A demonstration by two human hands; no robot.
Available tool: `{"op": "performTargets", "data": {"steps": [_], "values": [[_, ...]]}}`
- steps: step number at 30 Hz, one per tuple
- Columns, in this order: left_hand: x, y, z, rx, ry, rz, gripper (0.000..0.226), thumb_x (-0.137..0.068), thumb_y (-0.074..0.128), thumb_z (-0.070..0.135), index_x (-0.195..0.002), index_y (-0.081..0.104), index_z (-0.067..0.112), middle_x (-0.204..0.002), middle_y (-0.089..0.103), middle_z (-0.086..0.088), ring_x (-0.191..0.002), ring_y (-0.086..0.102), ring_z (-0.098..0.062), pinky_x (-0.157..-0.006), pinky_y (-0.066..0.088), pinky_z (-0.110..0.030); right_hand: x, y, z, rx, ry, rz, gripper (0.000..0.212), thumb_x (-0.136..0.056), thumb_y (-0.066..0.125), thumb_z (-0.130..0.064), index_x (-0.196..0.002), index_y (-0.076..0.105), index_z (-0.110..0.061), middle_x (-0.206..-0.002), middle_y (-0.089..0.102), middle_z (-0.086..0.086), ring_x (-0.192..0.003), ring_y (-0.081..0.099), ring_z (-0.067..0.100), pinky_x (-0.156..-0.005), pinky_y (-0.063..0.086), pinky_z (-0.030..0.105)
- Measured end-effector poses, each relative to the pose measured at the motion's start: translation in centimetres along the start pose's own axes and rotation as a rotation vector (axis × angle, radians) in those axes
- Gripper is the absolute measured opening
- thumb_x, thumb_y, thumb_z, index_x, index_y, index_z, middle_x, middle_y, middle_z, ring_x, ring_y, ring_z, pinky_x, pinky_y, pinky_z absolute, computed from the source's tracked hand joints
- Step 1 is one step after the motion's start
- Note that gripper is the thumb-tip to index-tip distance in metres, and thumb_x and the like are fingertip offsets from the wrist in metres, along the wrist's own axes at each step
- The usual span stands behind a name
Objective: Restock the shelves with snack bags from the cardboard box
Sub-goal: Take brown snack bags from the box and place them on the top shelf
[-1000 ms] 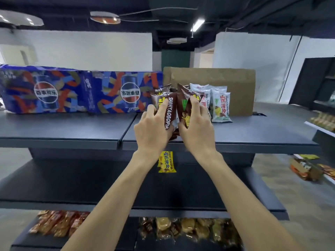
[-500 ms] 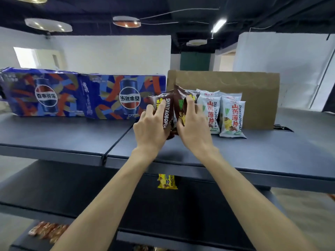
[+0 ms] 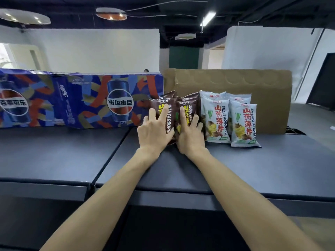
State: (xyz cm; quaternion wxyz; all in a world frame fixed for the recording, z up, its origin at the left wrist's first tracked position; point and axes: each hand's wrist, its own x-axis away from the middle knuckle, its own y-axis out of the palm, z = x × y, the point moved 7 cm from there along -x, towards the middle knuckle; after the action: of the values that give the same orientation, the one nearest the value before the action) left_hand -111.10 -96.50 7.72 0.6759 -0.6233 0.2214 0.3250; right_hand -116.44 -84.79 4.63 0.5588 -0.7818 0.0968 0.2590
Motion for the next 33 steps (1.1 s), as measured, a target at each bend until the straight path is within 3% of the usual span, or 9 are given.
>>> {"op": "performTargets", "data": {"steps": [3,8,11,15,19,23,27,30,33], "values": [[0.3,1.8,0.3,-0.004,0.021,-0.037,0.088,-0.079,0.063,0.056,-0.151,0.017,0.034,-0.125,0.038,-0.015,-0.098,0.053,-0.033,-0.060,0.047,-0.038,-0.4,1.1,0.4,0.065,0.011,-0.026,0.098,-0.087,0.057,-0.028,-0.152,-0.016,-0.032,-0.147,0.017,0.022,-0.119,0.036,0.041,-0.093,0.042,0.048],[0.6,2.5,0.2,0.039,0.003,-0.065,0.090,-0.087,0.049,0.059,-0.154,-0.005,0.032,-0.134,0.028,-0.018,-0.102,0.046,-0.034,-0.063,0.044,-0.038,-0.5,1.0,0.3,0.133,0.008,-0.006,0.102,-0.085,0.059,-0.030,-0.152,-0.017,-0.030,-0.145,0.020,0.022,-0.121,0.035,0.040,-0.096,0.040,0.045],[0.8,2.2,0.0,0.083,-0.001,-0.047,0.082,-0.090,0.041,0.059,-0.154,-0.001,0.030,-0.131,0.030,-0.017,-0.099,0.047,-0.033,-0.060,0.039,-0.036,-0.6,0.5,0.2,0.110,0.001,0.051,0.091,-0.090,0.054,-0.032,-0.154,-0.010,-0.027,-0.142,0.026,0.021,-0.118,0.039,0.040,-0.092,0.042,0.045],[0.5,1.0,-1.0,0.066,-0.025,0.036,0.071,-0.090,0.042,0.050,-0.152,0.021,0.021,-0.125,0.039,-0.017,-0.089,0.054,-0.030,-0.050,0.035,-0.031,-0.5,-0.8,0.5,0.037,0.001,0.224,0.070,-0.098,0.044,-0.041,-0.155,0.010,-0.018,-0.137,0.034,0.024,-0.106,0.044,0.041,-0.079,0.047,0.049],[0.8,1.7,-1.0,0.034,-0.030,0.006,0.076,-0.091,0.044,0.053,-0.154,0.011,0.025,-0.128,0.037,-0.018,-0.091,0.052,-0.030,-0.051,0.036,-0.032,-0.5,0.1,0.8,0.046,0.030,0.132,0.075,-0.099,0.041,-0.046,-0.155,0.000,-0.021,-0.140,0.028,0.024,-0.113,0.041,0.041,-0.082,0.048,0.049],[1.2,2.2,-0.5,0.086,-0.006,-0.081,0.078,-0.093,0.037,0.061,-0.154,-0.001,0.029,-0.134,0.030,-0.016,-0.103,0.046,-0.032,-0.061,0.043,-0.037,-0.2,0.2,0.8,0.056,0.040,0.065,0.080,-0.098,0.040,-0.046,-0.154,-0.012,-0.023,-0.140,0.025,0.024,-0.120,0.037,0.041,-0.088,0.045,0.049],[1.4,1.2,-1.5,0.318,-0.089,-0.051,0.075,-0.091,0.041,0.054,-0.152,0.005,0.029,-0.133,0.031,-0.015,-0.108,0.045,-0.034,-0.069,0.047,-0.042,0.3,-0.1,1.0,0.029,0.060,0.056,0.077,-0.098,0.033,-0.056,-0.153,-0.013,-0.030,-0.144,0.023,0.023,-0.124,0.035,0.041,-0.091,0.044,0.050],[1.0,1.2,-3.0,0.455,-0.217,-0.034,0.088,-0.084,0.052,0.054,-0.151,0.009,0.017,-0.136,0.032,-0.016,-0.117,0.041,-0.035,-0.088,0.047,-0.046,0.8,-0.9,0.8,0.094,0.072,0.088,0.072,-0.097,0.033,-0.057,-0.155,0.002,-0.030,-0.149,0.026,0.022,-0.127,0.036,0.042,-0.091,0.045,0.050],[0.7,2.7,-3.7,0.690,-0.360,-0.147,0.101,-0.081,0.063,0.052,-0.152,0.006,0.006,-0.149,0.020,-0.018,-0.133,0.028,-0.037,-0.110,0.029,-0.043,1.0,-2.3,0.2,0.127,0.012,0.233,0.062,-0.097,0.037,-0.052,-0.151,0.031,-0.022,-0.146,0.035,0.022,-0.121,0.042,0.041,-0.090,0.046,0.051]]}}
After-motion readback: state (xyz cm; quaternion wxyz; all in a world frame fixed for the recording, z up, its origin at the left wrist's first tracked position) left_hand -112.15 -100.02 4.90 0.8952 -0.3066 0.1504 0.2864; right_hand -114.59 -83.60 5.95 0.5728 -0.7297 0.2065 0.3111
